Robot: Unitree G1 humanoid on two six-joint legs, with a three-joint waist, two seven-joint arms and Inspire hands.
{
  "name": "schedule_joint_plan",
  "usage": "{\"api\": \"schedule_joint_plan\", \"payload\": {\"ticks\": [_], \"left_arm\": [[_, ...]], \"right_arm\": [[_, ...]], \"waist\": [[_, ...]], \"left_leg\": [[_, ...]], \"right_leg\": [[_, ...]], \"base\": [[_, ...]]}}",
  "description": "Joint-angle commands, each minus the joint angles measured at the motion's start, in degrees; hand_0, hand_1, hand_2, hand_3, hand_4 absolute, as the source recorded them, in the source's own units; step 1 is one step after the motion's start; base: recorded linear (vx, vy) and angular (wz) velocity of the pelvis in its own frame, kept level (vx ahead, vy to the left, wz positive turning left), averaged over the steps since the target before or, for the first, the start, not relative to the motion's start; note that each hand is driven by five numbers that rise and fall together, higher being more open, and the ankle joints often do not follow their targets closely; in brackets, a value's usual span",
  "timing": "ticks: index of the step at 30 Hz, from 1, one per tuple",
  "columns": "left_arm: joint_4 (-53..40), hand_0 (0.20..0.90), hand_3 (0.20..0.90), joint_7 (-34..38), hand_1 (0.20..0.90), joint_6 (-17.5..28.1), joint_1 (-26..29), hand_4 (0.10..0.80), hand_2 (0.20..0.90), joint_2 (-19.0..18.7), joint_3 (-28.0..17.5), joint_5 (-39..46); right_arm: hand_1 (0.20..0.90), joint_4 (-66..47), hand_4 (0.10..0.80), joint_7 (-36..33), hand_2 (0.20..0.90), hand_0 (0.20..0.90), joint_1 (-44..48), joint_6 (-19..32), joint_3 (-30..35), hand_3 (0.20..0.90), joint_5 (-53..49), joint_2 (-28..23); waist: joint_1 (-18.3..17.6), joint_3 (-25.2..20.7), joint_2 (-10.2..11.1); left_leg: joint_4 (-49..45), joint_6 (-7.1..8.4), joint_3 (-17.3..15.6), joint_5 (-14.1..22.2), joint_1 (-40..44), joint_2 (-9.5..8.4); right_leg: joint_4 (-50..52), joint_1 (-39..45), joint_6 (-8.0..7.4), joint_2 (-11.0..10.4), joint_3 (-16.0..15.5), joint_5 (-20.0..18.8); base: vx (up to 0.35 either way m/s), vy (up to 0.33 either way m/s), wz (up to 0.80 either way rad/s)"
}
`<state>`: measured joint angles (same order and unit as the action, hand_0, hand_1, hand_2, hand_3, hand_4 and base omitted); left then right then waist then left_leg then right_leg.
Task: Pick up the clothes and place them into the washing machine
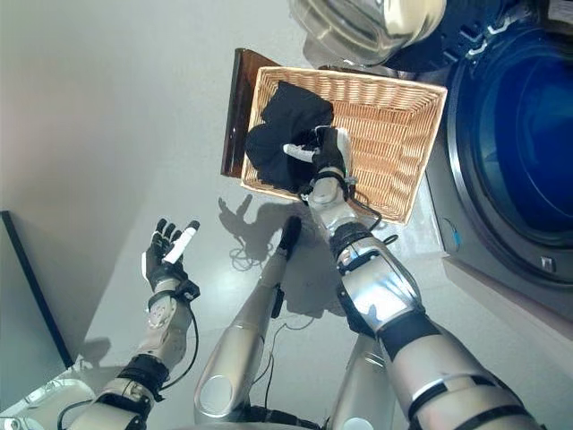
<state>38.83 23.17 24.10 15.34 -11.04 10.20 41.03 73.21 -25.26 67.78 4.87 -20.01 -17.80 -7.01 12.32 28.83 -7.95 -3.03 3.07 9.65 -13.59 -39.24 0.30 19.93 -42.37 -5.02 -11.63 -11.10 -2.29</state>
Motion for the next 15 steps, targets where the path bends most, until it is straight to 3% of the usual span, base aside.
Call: {"api": "schedule_joint_plan", "payload": {"ticks": [1,15], "left_arm": [[1.33,0.900,0.900,0.53,0.900,2.92,-1.04,0.800,0.900,-3.31,-0.66,0.73],[3.96,0.900,0.900,-0.72,0.900,2.10,-3.41,0.800,0.900,-1.76,-2.12,1.87]], "right_arm": [[0.200,-6.76,0.300,-2.11,0.200,0.200,2.40,6.03,3.22,0.200,-4.83,-0.56],[0.200,-21.11,0.300,-1.08,0.200,0.200,-7.58,11.35,8.37,0.200,-14.92,-4.20]], "waist": [[-0.21,0.97,0.56],[-4.89,0.97,0.76]], "left_leg": [[3.13,0.61,-4.49,0.75,0.34,-1.95],[2.08,0.78,-8.78,2.59,5.47,-0.63]], "right_leg": [[-3.77,6.72,-1.91,-1.22,7.02,3.59],[-5.57,10.54,-2.00,-0.36,9.41,2.83]], "base": [[0.008,-0.002,-0.06],[0.012,-0.014,-0.15]]}}
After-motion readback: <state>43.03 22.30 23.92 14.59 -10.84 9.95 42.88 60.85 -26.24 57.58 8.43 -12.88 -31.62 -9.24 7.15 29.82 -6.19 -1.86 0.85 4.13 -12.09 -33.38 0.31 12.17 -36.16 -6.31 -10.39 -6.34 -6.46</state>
